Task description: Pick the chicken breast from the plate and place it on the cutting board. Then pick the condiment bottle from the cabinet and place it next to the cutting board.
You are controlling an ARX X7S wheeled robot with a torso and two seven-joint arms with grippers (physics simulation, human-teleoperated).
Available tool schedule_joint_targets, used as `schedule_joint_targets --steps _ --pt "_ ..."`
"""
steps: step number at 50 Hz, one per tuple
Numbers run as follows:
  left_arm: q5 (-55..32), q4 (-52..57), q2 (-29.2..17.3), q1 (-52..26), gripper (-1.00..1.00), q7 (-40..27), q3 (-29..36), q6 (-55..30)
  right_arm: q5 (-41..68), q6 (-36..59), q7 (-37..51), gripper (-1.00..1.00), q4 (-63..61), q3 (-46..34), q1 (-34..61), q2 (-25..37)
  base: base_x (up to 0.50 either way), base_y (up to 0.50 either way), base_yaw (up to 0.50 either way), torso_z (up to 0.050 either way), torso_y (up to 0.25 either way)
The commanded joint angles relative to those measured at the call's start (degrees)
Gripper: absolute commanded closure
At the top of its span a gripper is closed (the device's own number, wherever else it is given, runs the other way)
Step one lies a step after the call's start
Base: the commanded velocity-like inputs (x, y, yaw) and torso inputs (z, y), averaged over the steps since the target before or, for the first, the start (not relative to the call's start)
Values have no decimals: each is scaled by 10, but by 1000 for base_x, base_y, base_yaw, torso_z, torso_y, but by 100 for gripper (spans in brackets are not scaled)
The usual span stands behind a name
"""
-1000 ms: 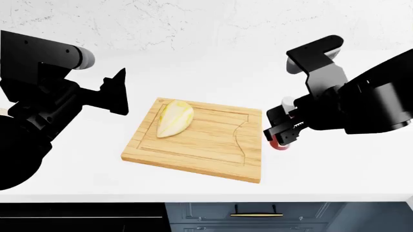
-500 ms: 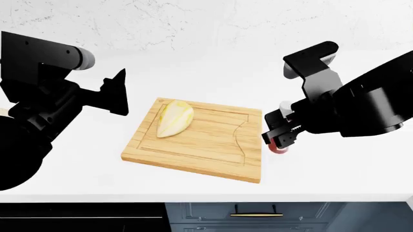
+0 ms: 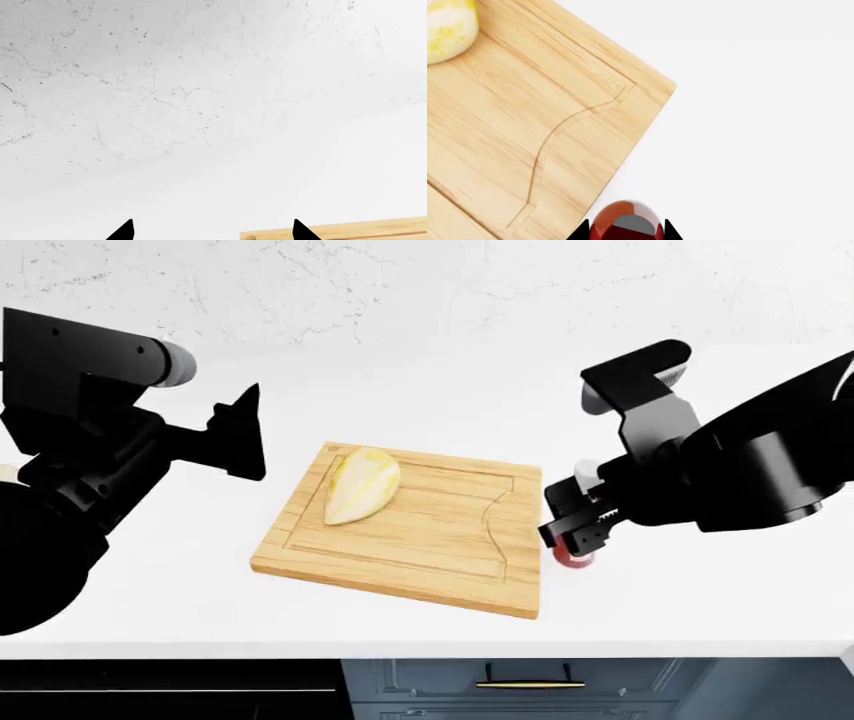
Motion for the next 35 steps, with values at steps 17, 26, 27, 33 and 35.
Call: schedule_joint_targets --steps 17,26,27,33,35 --pt "-3 1 -3 3 -100 -3 -2 4 2 8 4 100 -9 1 2 8 0 0 0 1 0" --pt "-3 0 -3 2 -100 -3 -1 4 3 10 5 -100 -11 2 4 10 0 0 0 0 0" --pt "-3 0 -3 2 -100 -3 -1 5 3 10 5 -100 -11 2 4 10 0 0 0 0 0" --pt "-2 -2 -2 0 -100 -2 0 5 3 10 4 -100 -8 1 2 7 0 0 0 0 0" --pt "-2 -2 -2 0 -100 -2 1 5 3 10 4 -100 -7 1 2 6 0 0 0 0 0"
